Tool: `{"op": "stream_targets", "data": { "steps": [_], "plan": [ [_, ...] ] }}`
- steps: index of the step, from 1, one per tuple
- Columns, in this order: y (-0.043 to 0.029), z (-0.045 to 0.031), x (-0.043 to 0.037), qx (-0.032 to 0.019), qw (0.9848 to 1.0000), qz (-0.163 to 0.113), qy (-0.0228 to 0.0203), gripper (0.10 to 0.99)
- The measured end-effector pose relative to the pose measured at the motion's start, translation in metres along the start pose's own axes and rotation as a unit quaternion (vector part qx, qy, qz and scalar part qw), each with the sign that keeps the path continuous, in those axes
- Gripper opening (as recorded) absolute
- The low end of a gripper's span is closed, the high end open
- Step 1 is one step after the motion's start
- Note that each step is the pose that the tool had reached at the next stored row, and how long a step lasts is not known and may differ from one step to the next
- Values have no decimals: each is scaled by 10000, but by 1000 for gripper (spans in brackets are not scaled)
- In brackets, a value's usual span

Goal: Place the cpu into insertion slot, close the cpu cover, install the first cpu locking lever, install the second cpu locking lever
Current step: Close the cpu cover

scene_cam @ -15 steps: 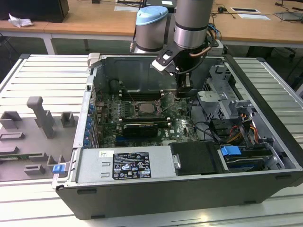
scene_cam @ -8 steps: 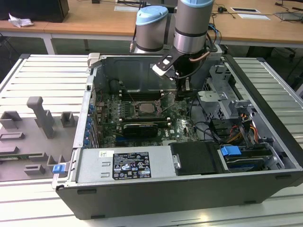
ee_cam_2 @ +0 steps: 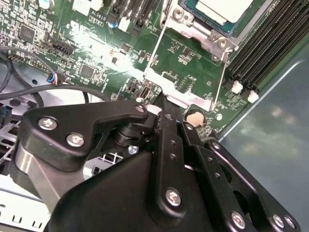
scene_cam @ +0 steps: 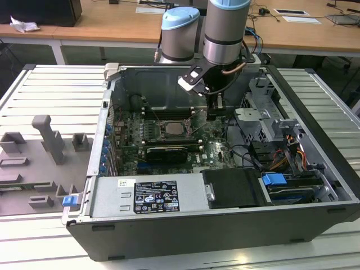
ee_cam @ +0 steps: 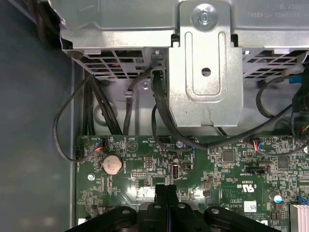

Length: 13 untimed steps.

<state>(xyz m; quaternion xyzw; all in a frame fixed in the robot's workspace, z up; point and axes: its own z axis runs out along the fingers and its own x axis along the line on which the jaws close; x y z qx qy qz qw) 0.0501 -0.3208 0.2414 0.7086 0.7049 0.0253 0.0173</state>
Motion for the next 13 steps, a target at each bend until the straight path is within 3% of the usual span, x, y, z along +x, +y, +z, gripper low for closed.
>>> {"op": "stream_targets", "data": {
  "steps": [6,13],
  "plan": [
    [-15,-1,0,0,10000,0,1,106],
    [-92,-5,0,0,10000,0,1,106]
  ]
}}
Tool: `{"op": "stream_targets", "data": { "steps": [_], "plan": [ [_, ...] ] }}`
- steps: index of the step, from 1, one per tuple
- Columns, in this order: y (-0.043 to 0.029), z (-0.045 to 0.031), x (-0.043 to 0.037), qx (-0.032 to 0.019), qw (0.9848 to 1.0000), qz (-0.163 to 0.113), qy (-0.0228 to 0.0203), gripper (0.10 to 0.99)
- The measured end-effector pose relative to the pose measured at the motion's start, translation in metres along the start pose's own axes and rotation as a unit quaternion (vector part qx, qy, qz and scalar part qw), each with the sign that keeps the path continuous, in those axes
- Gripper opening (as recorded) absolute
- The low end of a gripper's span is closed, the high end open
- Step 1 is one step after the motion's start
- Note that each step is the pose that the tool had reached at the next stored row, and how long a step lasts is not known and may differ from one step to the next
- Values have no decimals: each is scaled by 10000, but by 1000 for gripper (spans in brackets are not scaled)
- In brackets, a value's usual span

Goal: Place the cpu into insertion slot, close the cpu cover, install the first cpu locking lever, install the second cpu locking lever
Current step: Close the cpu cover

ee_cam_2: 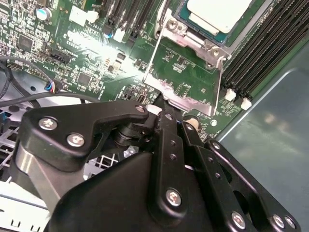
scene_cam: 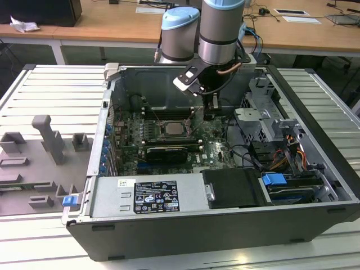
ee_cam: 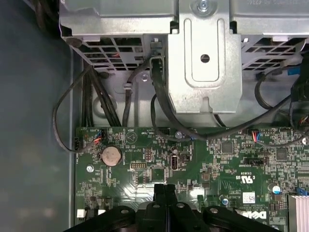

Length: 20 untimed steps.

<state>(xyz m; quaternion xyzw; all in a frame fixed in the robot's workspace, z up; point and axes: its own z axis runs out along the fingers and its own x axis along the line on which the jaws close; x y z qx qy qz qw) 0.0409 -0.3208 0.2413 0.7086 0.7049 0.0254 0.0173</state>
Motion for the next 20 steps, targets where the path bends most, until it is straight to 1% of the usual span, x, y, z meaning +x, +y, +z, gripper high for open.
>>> {"op": "stream_targets", "data": {
  "steps": [12,20],
  "plan": [
    [-184,-7,-1,0,10000,-3,3,106],
    [-250,-4,-1,0,10000,-4,3,106]
  ]
}}
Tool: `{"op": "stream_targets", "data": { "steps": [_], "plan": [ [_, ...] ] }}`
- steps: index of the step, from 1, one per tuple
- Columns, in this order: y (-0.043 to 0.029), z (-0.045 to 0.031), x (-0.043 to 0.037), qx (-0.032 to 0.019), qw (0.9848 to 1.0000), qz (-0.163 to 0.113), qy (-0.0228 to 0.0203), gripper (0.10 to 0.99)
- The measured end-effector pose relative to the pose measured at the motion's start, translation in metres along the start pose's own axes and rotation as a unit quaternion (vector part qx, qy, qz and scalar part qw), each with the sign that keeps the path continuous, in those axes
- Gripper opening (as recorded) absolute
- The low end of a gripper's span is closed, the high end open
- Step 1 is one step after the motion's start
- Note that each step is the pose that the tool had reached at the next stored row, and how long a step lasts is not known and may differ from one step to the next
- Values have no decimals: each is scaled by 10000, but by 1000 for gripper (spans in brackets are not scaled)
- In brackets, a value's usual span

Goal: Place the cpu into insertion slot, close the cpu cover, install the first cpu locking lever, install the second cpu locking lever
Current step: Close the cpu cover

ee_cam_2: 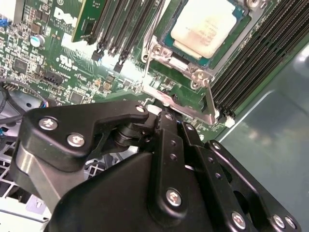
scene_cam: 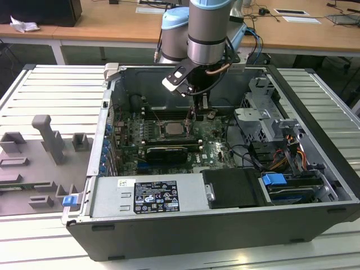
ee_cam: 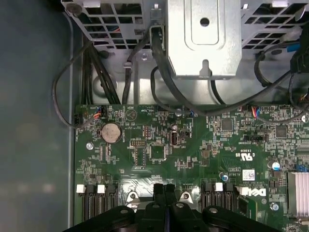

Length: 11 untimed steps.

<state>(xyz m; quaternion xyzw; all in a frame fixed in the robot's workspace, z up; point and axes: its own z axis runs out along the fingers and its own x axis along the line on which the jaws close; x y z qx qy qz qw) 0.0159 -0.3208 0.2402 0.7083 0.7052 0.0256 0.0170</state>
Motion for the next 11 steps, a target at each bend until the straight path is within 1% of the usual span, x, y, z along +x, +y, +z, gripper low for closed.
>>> {"op": "stream_targets", "data": {
  "steps": [2,7,8,9,11],
  "plan": [
    [-16,1,0,0,10000,0,0,106],
    [-90,4,-1,0,10000,-1,0,106],
    [-112,5,-1,0,10000,-2,0,106],
    [-162,10,-1,0,10000,-1,0,106],
    [-192,11,-1,0,10000,-1,0,106]
  ]
}}
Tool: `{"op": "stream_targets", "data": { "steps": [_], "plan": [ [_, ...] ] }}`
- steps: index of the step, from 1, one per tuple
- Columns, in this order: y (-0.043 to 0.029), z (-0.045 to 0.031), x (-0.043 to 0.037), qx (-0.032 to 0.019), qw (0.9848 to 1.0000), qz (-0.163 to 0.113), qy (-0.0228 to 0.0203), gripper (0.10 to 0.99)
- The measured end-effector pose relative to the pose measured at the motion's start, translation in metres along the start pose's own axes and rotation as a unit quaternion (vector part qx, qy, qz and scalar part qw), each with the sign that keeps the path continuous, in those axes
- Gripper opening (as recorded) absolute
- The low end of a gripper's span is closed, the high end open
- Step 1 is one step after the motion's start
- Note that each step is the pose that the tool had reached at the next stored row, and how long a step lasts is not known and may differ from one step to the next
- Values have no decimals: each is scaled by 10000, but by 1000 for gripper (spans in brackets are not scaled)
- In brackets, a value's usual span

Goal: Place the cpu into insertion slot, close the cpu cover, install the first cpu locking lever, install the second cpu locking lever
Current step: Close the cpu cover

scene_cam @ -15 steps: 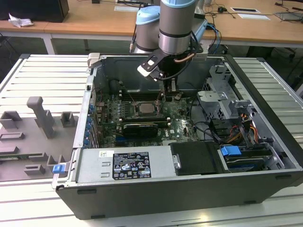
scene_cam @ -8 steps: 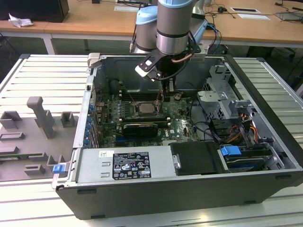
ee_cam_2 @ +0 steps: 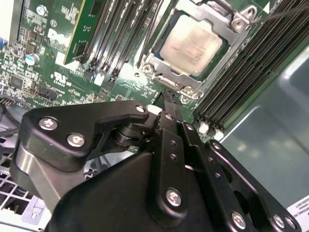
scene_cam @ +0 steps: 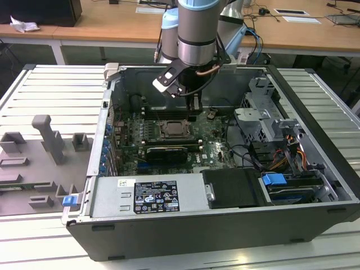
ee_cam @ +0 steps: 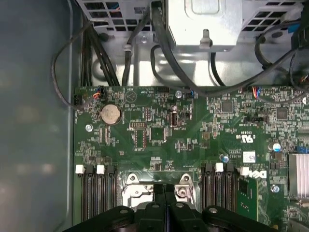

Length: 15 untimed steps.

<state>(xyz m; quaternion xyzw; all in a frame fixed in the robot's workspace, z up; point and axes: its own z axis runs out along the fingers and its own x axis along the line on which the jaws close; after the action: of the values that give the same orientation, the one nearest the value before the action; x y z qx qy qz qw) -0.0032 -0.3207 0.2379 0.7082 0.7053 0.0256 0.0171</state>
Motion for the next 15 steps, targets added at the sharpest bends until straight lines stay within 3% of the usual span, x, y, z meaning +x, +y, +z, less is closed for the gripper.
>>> {"op": "stream_targets", "data": {
  "steps": [9,15],
  "plan": [
    [-74,86,-1,1,10000,-27,2,106],
    [-152,128,-4,6,9998,-188,19,106]
  ]
}}
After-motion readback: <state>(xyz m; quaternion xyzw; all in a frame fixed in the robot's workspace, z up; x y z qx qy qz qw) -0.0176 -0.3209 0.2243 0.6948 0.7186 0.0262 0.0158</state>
